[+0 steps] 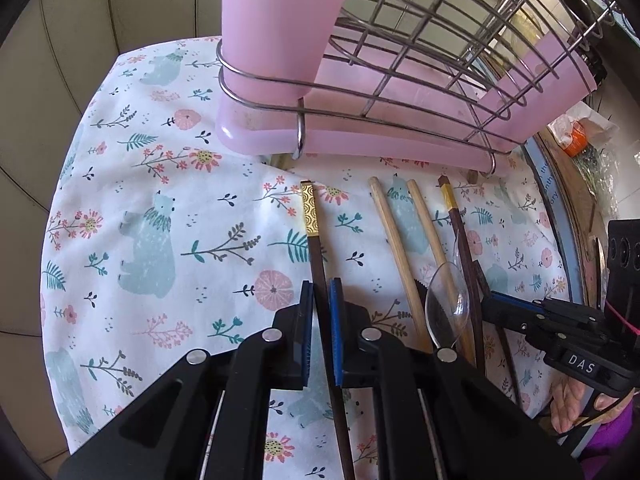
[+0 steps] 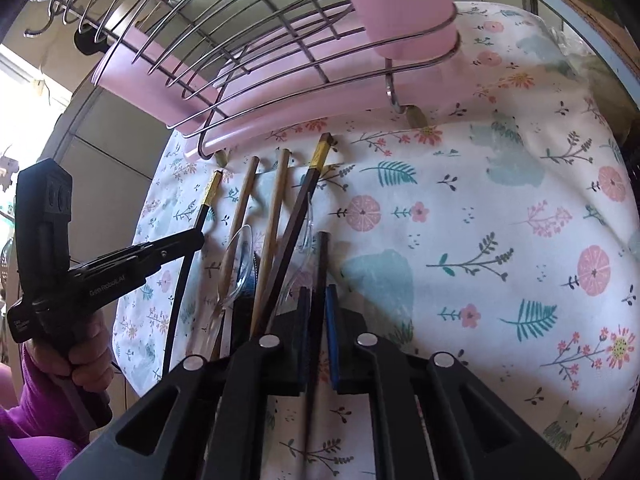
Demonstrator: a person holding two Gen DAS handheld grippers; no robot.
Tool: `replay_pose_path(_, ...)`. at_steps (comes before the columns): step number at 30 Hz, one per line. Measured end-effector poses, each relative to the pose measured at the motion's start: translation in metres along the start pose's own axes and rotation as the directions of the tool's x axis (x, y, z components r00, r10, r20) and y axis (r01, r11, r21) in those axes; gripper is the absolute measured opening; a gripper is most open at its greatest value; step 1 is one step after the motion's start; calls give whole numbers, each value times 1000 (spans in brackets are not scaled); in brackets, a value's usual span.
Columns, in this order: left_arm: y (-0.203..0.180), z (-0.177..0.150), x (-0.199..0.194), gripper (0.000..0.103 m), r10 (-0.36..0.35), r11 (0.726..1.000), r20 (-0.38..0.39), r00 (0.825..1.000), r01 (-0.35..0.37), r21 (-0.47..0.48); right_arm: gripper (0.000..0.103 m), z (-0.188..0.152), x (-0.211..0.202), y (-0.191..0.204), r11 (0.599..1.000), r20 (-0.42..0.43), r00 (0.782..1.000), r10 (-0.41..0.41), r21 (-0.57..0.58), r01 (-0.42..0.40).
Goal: Organize utensils
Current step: 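Grasp a gold-tipped chopstick with the left gripper while the right gripper grasps a dark chopstick, then lift the gold-tipped chopstick with the left gripper while the right carries its chopstick to the cup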
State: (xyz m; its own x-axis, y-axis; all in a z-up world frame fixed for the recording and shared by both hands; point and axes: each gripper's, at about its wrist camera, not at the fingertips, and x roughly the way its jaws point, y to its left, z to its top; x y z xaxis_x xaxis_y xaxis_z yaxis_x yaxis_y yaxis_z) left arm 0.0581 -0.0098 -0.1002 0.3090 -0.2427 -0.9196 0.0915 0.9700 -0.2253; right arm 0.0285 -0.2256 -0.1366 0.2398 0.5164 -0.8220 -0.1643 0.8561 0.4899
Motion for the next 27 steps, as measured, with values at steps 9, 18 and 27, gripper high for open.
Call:
replay_pose_path(9, 0, 2, 4, 8, -8, 1000, -29, 1000, 8, 21, 6, -4, -12, -7, 998, 50, 997, 53, 12, -54)
replay_pose_path(18, 8, -11, -36, 6, -76, 997, 102, 992, 79, -24, 6, -11, -49, -13, 996, 171, 982, 85, 0, -87)
replay_pose_path(27, 14, -20, -109, 5, -142, 985, 356, 924, 166, -38, 6, -14, -95, -7, 995, 338, 936, 100, -38, -92)
